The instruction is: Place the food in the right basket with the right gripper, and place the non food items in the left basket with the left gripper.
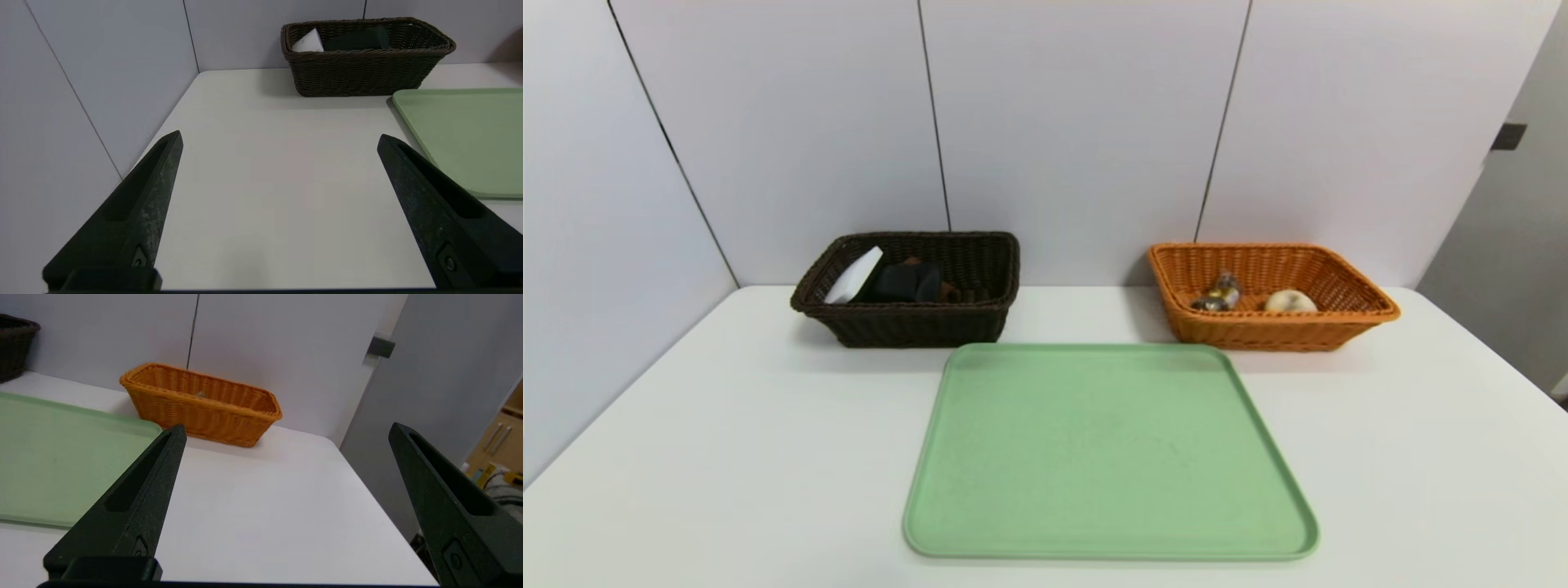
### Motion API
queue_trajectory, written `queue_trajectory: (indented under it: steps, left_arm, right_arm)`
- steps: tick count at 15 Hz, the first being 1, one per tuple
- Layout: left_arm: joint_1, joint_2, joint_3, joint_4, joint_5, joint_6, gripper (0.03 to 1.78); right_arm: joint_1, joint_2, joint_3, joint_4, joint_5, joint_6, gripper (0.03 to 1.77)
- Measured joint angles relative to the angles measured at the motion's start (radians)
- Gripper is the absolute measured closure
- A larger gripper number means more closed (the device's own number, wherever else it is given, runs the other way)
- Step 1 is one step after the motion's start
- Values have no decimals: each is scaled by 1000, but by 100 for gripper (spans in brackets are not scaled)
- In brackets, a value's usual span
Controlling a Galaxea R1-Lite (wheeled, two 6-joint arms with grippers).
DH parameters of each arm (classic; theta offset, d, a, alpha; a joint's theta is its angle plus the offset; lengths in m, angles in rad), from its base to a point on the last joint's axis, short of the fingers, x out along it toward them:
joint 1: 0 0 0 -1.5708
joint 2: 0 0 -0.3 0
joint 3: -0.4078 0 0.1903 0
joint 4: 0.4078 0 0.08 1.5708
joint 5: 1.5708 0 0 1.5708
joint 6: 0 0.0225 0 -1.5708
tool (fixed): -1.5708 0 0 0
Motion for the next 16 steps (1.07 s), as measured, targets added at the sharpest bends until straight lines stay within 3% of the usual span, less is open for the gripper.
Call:
queue_trajectory:
  steps: [2, 5, 7, 9, 11, 16]
  left_arm:
    - [-1, -2, 134, -157, -2, 31, 12]
    - [0, -2, 288, -360, -47, 83, 12]
    - [0, -2, 308, -290, -92, 74, 12]
    - [0, -2, 310, -169, -129, 26, 12]
    - [0, -2, 309, -157, -132, 18, 12]
    - [-1, -2, 311, -158, -129, 17, 12]
  right_arm:
    - [0, -7, 24, -10, 39, -6, 9]
    - [0, -10, 31, 209, 93, 24, 9]
    - [1, -10, 32, 298, 96, 93, 9]
    - [3, -10, 32, 302, 95, 148, 9]
    - [3, -10, 32, 304, 86, 193, 9]
    - [3, -10, 32, 306, 66, 200, 9]
